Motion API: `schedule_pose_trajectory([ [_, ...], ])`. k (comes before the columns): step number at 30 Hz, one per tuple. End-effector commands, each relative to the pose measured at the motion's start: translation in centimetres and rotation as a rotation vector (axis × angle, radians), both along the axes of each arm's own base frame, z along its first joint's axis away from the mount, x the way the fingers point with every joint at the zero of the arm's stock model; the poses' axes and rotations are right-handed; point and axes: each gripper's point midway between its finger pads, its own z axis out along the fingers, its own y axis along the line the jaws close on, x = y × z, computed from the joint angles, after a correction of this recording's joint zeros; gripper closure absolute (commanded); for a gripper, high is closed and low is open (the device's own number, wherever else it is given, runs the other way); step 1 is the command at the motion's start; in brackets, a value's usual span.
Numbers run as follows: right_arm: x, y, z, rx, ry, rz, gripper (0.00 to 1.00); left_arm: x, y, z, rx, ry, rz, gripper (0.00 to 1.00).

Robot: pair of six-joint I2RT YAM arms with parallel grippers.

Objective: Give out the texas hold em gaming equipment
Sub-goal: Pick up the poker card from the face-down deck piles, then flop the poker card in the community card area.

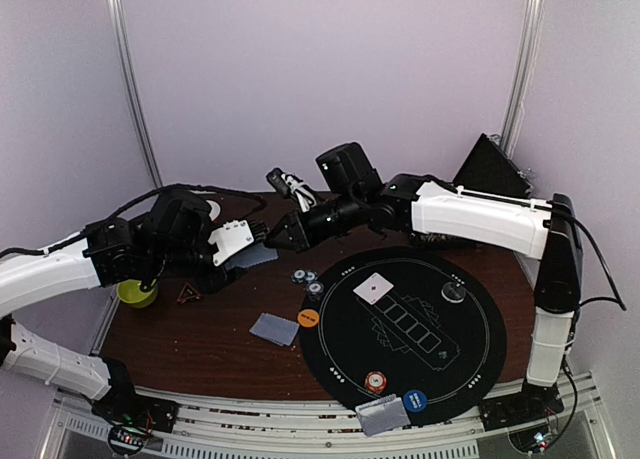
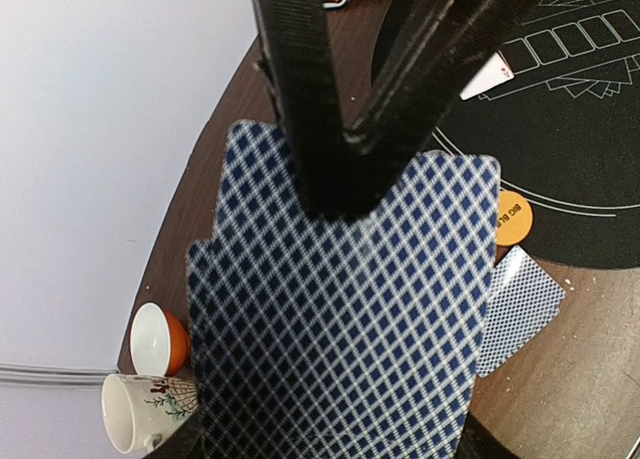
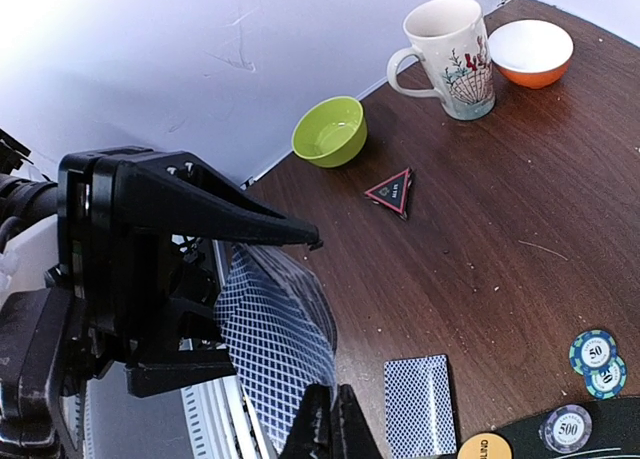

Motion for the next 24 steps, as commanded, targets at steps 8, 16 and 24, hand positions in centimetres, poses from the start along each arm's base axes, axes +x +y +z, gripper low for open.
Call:
schedule_pose_trajectory([
  [8,-0.9,-4.2,8.6,0.113,-0.065,0.009,1.00,0.4,-0.4,1.9,-0.060,-0.053,0.001,0.40],
  [16,3.1,-13.6,8.6,-0.078,-0.069,-0.299,1.00,0.3,-0.3,2.1,-0.065,-0.057,0.001,0.40],
  [24,5.3,-28.4,-1.4,-0.807,-0.121,-0.727,1.00,0.3,-0.3,2.2,-0.065,-0.059,0.000,0.40],
])
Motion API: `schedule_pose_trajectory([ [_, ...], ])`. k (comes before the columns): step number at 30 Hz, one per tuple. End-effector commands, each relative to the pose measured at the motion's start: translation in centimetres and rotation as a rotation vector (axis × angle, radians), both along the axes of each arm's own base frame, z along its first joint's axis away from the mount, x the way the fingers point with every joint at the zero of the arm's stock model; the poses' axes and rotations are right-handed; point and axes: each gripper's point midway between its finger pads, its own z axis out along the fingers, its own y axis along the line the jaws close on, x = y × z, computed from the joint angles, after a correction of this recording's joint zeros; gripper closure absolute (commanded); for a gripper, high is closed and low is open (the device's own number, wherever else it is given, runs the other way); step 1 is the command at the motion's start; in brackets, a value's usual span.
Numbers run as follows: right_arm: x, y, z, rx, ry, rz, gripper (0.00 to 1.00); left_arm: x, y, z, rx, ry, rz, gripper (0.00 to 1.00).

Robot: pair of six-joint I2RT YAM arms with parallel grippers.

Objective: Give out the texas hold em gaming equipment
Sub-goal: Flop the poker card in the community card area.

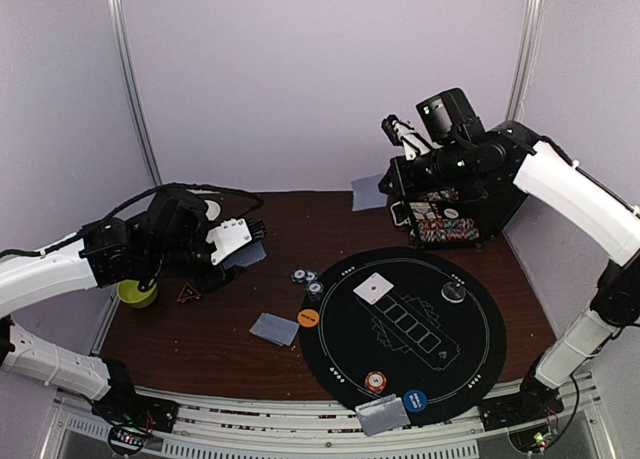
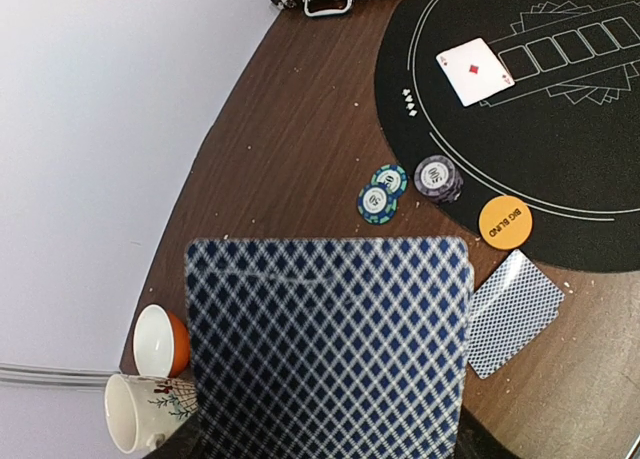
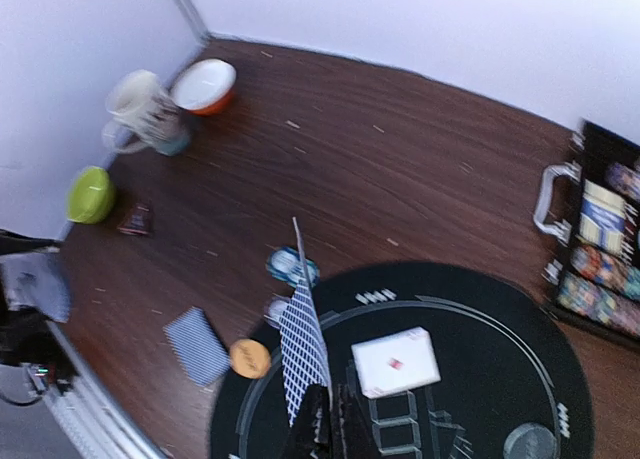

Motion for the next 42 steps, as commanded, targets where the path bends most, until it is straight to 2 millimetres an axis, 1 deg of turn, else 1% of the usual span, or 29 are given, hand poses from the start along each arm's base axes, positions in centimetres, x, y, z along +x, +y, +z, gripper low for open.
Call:
schedule_pose_trajectory([
  [1,-0.7,-9.5,-9.6,-0.554,0.141,-0.248,1.00,0.4,-0.4,1.7,-0.053,-0.049,-0.002,0.40],
  [3,-0.9,-11.1,-11.7,-0.670,0.166,-0.282,1.00,0.4,-0.4,1.7,-0.053,-0.048,-0.003,0.40],
  [5,-0.8,-12.3,-12.9,-0.783,0.168,-0.317,1.00,0.3,-0.4,1.6,-0.053,-0.047,-0.003,0.40],
  [7,-0.8,-13.0,-13.8,-0.905,0.154,-0.334,1.00,0.3,-0.4,1.6,-0.052,-0.046,-0.003,0.40],
  [8,-0.8,-13.0,-14.4,-0.960,0.151,-0.332,1.00,0.3,-0.4,1.6,-0.054,-0.047,-0.002,0.40],
  [10,-1.1,-12.4,-15.7,-1.059,0.141,-0.299,1.00,0.3,-0.3,1.6,-0.054,-0.048,-0.001,0.40],
  [12,-1.5,-11.6,-17.6,-1.153,0.137,-0.256,1.00,0.3,-0.3,1.7,-0.053,-0.050,0.001,0.40],
  [15,-2.5,-10.1,-20.9,-1.242,0.156,-0.170,1.00,0.4,-0.2,1.7,-0.054,-0.052,0.003,0.40],
  [16,-2.9,-9.7,-22.4,-1.262,0.182,-0.138,1.00,0.3,-0.3,1.7,-0.053,-0.052,0.002,0.40],
  [18,-3.8,-8.9,-24.5,-1.265,0.229,-0.087,1.00,0.4,-0.2,1.7,-0.051,-0.052,0.004,0.40],
  [20,-4.9,-7.6,-26.6,-1.219,0.293,-0.034,1.00,0.3,-0.2,1.8,-0.053,-0.053,0.004,0.40],
  [23,-6.1,-5.7,-28.8,-1.134,0.368,0.031,1.00,0.3,-0.1,1.9,-0.053,-0.054,0.005,0.40],
  [25,-6.4,-4.9,-29.7,-1.107,0.388,0.049,1.00,0.4,-0.1,1.9,-0.053,-0.054,0.005,0.40],
  [27,-6.3,-4.4,-30.2,-1.090,0.394,0.057,1.00,0.4,-0.2,1.8,-0.052,-0.053,0.003,0.40],
  [31,-6.0,-3.4,-30.5,-1.064,0.391,0.069,1.00,0.4,-0.2,1.9,-0.053,-0.055,0.003,0.40],
  [36,-5.4,-3.4,-31.0,-1.094,0.376,0.074,1.00,0.3,-0.1,2.0,-0.058,-0.060,0.002,0.40],
  [42,-4.7,-2.2,-31.0,-1.078,0.371,0.077,1.00,0.3,0.0,2.0,-0.057,-0.063,0.004,0.40],
])
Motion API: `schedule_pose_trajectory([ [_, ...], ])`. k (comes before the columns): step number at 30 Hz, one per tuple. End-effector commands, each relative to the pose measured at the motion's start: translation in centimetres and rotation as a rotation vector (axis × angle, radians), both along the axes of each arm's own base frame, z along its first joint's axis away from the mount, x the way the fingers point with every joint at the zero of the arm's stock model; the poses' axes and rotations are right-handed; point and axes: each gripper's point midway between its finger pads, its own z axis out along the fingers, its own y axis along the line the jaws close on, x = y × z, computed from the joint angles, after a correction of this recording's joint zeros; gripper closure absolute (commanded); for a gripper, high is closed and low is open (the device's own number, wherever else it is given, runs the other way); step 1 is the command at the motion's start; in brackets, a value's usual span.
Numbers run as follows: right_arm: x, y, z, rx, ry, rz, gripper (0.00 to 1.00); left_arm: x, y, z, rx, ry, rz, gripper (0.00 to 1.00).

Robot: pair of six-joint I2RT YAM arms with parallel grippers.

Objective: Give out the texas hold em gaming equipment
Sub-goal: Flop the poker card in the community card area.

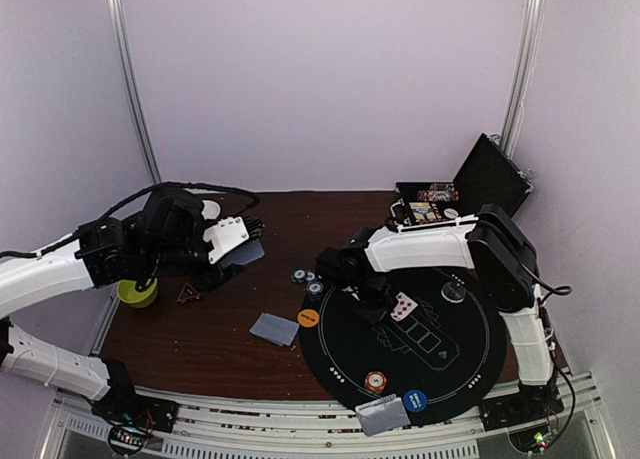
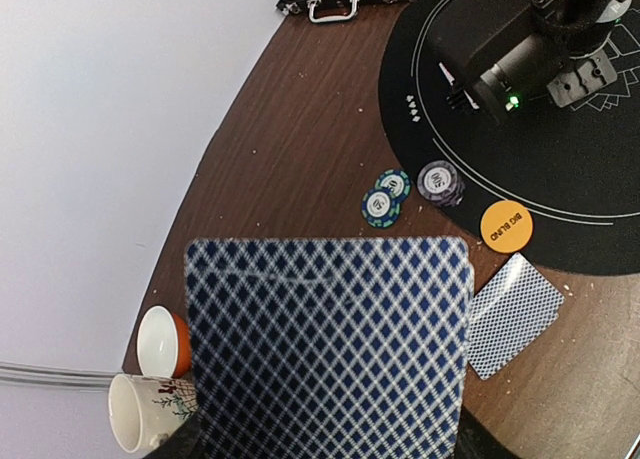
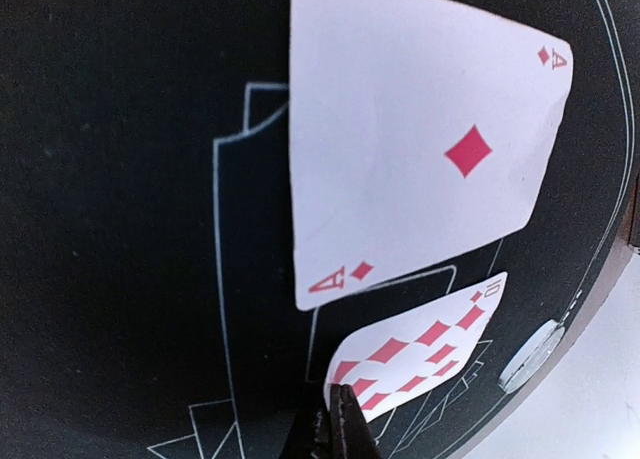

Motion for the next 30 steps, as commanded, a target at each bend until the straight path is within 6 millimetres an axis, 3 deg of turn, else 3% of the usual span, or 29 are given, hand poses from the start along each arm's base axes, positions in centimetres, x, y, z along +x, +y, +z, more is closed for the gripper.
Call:
schedule_pose_trajectory([
  [1,0.5,1.4,-0.6,0.028,0.006,0.006,1.00,0.5,-0.2,1.5,-0.045,-0.052,0.006,0.40],
  [11,0.4,1.9,-0.8,0.043,0.026,0.006,1.00,0.5,-0.2,1.5,-0.039,-0.053,0.007,0.40],
  [20,0.8,-0.6,-0.5,0.027,0.011,-0.070,1.00,0.4,-0.1,1.5,-0.041,-0.052,0.008,0.40],
  [30,0.3,1.1,-1.0,0.073,0.052,-0.064,1.00,0.5,0.0,1.5,-0.041,-0.054,0.010,0.40],
])
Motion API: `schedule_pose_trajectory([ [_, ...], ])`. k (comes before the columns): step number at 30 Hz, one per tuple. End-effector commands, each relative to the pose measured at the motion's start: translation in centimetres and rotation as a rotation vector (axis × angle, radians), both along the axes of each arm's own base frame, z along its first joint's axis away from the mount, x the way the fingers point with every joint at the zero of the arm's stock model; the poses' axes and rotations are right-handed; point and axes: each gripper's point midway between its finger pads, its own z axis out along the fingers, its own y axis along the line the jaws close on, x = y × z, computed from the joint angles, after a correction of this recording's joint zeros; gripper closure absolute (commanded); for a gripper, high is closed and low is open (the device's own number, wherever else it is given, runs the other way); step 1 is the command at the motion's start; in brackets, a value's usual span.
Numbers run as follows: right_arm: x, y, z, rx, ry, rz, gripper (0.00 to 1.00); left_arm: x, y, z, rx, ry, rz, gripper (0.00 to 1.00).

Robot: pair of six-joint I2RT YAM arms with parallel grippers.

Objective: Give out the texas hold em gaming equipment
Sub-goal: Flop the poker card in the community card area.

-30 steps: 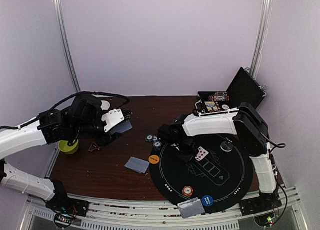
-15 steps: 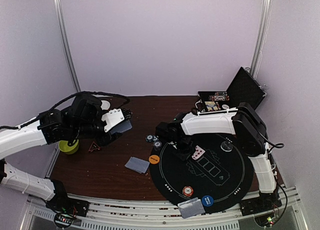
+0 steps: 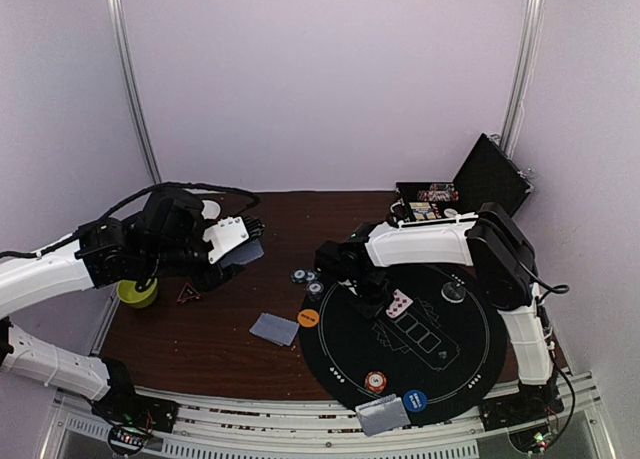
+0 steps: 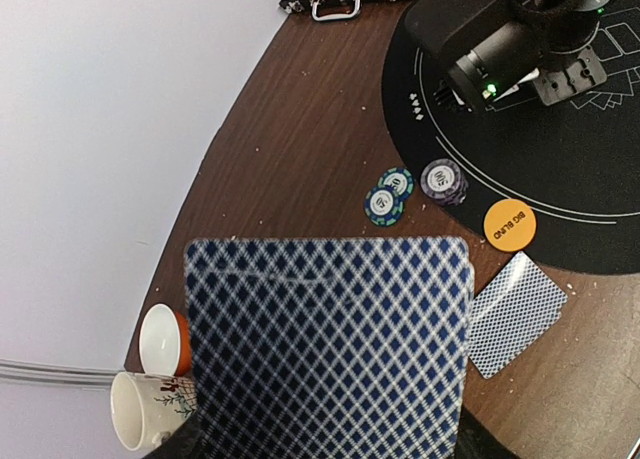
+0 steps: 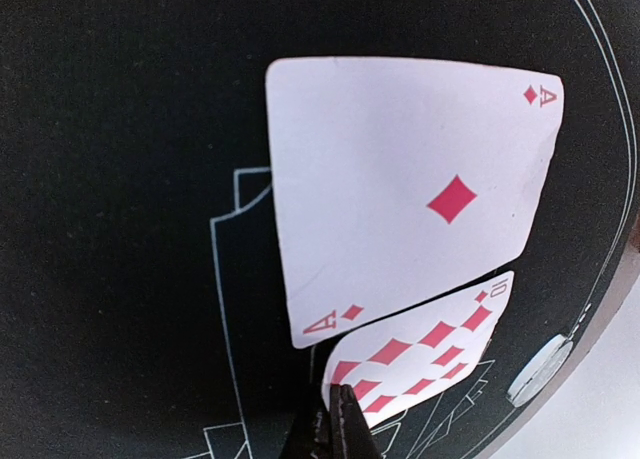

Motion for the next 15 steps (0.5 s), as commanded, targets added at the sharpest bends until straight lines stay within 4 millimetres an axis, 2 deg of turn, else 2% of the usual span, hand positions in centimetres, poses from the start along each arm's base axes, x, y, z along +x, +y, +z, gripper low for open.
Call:
schedule_pose_trajectory([
  [1,-1.0,0.2,-1.0,0.006,0.054,-0.016,1.00,0.4,-0.2,1.5,-0.046,-0.051,0.005,0.40],
  [4,-1.3,0.3,-1.1,0.011,0.067,-0.013,0.99,0.4,-0.1,1.5,-0.046,-0.053,0.006,0.40],
  [15,-1.7,1.9,-0.8,0.085,0.102,-0.021,0.80,0.4,-0.1,1.5,-0.046,-0.056,0.006,0.40],
])
